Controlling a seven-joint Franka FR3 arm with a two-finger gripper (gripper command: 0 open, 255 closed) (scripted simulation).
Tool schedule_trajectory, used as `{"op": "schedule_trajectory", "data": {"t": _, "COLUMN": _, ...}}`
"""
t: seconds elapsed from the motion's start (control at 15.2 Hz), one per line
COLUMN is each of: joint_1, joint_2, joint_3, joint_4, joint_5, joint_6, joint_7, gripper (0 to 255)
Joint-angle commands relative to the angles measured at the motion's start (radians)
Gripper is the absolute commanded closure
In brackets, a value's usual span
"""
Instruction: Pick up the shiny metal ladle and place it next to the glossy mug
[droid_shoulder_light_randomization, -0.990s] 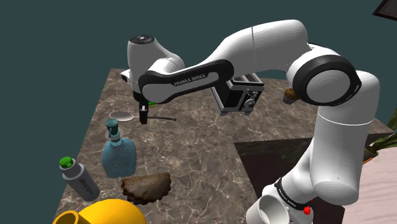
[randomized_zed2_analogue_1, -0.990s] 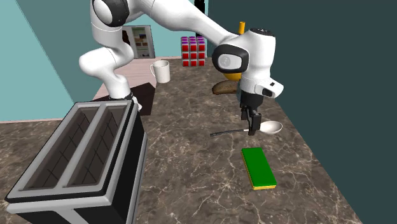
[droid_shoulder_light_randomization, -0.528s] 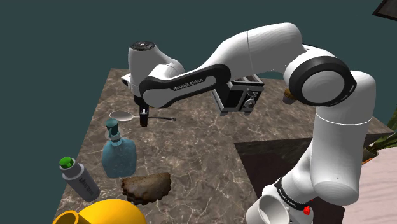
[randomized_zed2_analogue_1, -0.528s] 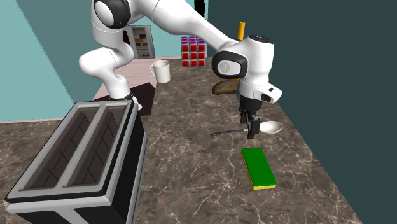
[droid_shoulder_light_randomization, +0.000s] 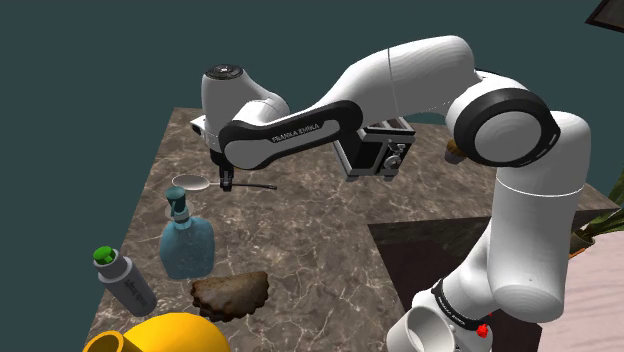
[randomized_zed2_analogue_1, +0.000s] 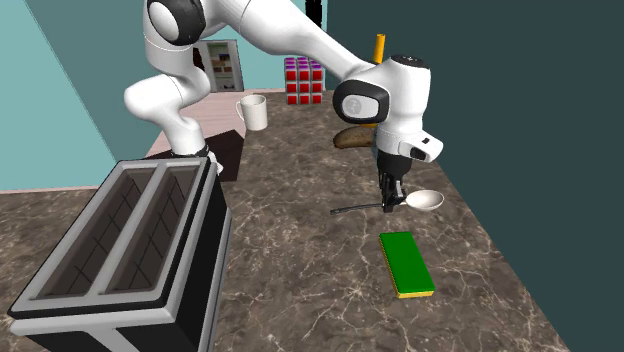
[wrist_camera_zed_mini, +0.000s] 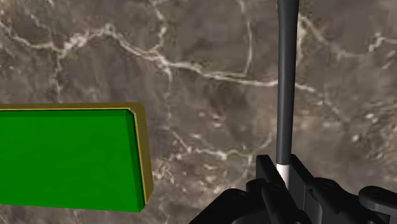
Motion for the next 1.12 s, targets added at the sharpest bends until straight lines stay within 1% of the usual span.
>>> {"op": "schedule_trajectory", "data": {"t": 0.0, "joint_1": 0.0, "joint_2": 0.0, "joint_3": 0.0, "joint_4": 0.0, "joint_5": 0.0, "joint_6": 0.0, "joint_7": 0.0, "gripper": 255}}
{"op": "schedule_trajectory", "data": {"t": 0.26, "joint_1": 0.0, "joint_2": 0.0, "joint_3": 0.0, "joint_4": 0.0, "joint_5": 0.0, "joint_6": 0.0, "joint_7": 0.0, "gripper": 255}}
{"op": "schedule_trajectory", "data": {"t": 1.06, "joint_1": -0.004, "joint_2": -0.061, "joint_3": 0.012, "joint_4": 0.072, "joint_5": 0.025, "joint_6": -0.131, "joint_7": -0.024, "gripper": 255}}
